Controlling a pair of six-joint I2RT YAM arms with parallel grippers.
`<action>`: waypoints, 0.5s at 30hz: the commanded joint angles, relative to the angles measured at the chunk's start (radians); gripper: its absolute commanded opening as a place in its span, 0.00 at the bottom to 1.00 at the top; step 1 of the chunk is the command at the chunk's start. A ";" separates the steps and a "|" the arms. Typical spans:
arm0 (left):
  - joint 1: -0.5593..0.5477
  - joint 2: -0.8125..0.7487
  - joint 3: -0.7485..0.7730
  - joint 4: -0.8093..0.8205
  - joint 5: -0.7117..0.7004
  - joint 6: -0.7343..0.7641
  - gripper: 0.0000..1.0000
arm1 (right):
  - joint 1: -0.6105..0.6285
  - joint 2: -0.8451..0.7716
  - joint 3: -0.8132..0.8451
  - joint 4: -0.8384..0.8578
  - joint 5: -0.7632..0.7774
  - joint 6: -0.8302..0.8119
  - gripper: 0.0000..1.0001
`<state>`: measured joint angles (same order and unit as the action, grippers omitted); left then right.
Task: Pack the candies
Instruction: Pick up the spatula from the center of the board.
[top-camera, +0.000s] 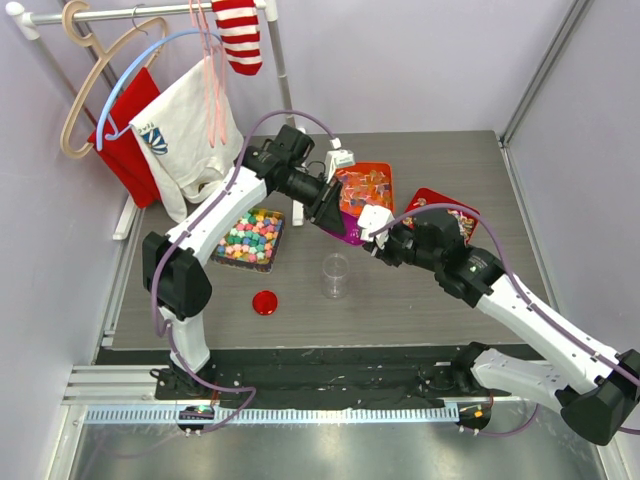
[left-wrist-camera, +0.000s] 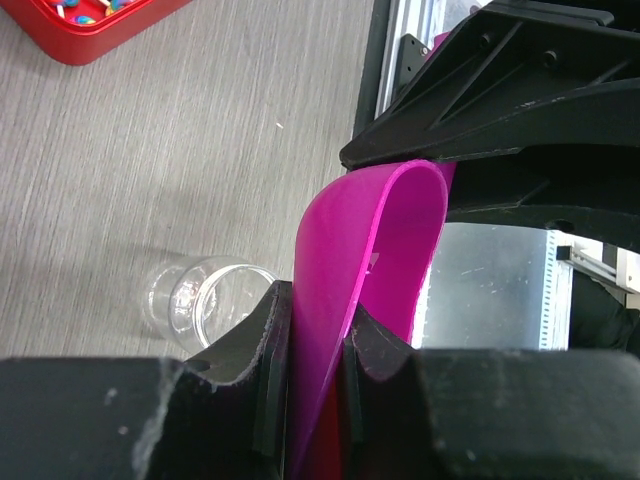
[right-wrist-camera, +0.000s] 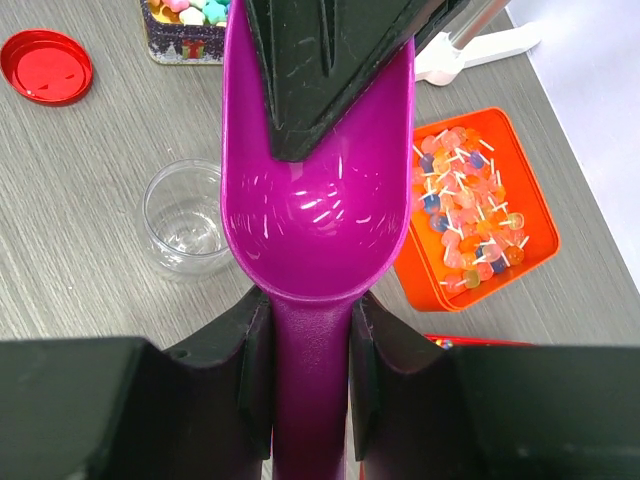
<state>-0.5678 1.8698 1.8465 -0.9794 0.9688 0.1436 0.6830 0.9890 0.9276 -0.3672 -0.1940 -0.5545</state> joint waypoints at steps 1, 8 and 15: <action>-0.038 -0.020 0.033 -0.012 0.071 -0.010 0.15 | 0.000 -0.004 0.036 0.085 -0.004 -0.004 0.01; -0.038 -0.020 0.022 0.008 0.038 -0.022 0.26 | -0.005 -0.035 0.099 0.040 -0.065 0.059 0.01; -0.038 -0.047 -0.007 0.025 0.018 -0.025 0.26 | -0.017 -0.032 0.142 0.030 -0.104 0.093 0.01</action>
<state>-0.5861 1.8671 1.8462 -0.9752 0.9817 0.1200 0.6704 0.9794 0.9836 -0.4492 -0.2401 -0.5034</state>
